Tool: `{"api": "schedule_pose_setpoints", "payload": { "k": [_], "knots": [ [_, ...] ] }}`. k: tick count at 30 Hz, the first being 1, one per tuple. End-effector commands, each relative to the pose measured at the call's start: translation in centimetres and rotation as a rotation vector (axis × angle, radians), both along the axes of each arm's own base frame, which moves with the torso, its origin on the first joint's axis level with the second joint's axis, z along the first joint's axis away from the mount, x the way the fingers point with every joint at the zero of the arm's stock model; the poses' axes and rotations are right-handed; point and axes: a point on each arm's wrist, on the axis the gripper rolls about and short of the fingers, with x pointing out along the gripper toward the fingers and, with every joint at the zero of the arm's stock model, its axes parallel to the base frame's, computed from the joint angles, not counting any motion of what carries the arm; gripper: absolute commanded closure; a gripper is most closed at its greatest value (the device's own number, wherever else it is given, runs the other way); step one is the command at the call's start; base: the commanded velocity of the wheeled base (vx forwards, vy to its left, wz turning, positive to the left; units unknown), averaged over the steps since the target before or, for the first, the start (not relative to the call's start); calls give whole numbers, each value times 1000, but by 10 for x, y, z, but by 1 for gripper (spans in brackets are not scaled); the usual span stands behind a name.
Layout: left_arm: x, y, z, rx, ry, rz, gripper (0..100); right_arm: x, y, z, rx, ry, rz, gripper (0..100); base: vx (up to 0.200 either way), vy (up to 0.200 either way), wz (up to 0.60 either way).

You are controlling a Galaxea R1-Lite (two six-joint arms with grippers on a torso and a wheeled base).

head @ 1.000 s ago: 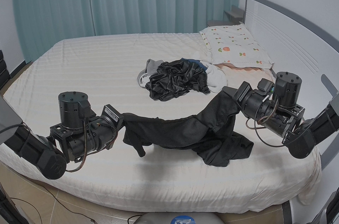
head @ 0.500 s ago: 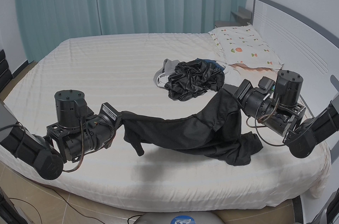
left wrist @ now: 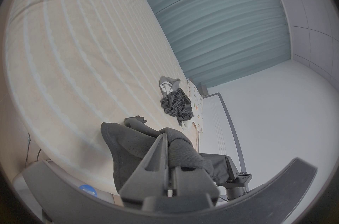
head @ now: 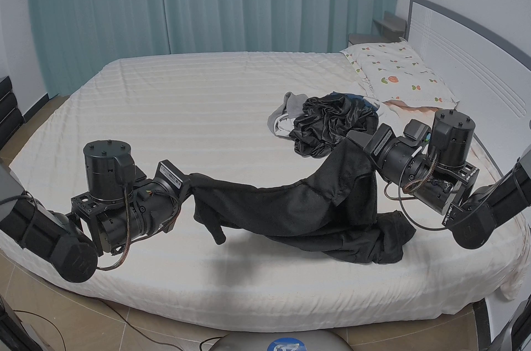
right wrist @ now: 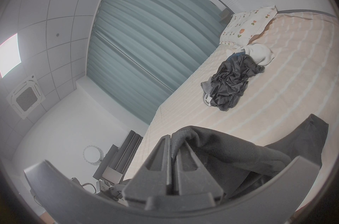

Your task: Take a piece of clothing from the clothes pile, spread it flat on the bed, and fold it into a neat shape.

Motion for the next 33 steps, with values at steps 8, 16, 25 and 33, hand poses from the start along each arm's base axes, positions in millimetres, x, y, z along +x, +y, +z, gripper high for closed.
{"api": "schedule_pose_setpoints", "payload": {
  "k": [8,16,25,33],
  "knots": [
    [-3,1,5,-6,-15,-2,100,-2,3,0,10,-9,10,100,0,200,0],
    [-4,2,7,15,-30,-6,100,-2,3,2,30,-33,10,100,0,200,0],
    [-6,3,10,12,-42,-6,100,-3,2,4,40,-47,10,100,0,200,0],
    [-6,2,11,10,-45,-8,100,-3,2,5,44,-50,7,100,0,200,0]
  ]
}}
